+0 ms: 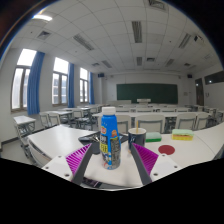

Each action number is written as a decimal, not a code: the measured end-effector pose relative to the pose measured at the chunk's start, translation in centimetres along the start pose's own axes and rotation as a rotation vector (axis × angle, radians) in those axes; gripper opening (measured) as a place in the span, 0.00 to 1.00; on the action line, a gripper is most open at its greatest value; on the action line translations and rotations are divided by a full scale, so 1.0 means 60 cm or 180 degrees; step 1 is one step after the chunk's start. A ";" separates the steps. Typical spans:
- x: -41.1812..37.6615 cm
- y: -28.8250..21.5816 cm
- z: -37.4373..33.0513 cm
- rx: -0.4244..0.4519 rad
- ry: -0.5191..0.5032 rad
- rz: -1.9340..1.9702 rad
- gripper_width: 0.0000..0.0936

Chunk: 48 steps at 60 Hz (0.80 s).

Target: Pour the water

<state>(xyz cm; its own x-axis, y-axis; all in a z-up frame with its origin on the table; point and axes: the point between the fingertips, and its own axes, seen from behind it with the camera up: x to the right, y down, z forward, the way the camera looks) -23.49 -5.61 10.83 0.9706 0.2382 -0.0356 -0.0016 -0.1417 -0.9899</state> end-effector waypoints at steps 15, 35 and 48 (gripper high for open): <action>-0.002 0.023 0.165 -0.0194 0.0235 -0.0035 0.88; 0.011 0.028 0.205 -0.0068 0.0469 -0.0035 0.48; -0.007 0.015 0.217 -0.0108 0.0172 0.0545 0.42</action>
<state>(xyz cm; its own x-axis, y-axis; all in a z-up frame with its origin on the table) -27.03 6.65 8.15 0.9683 0.1558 -0.1950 -0.1608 -0.2083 -0.9648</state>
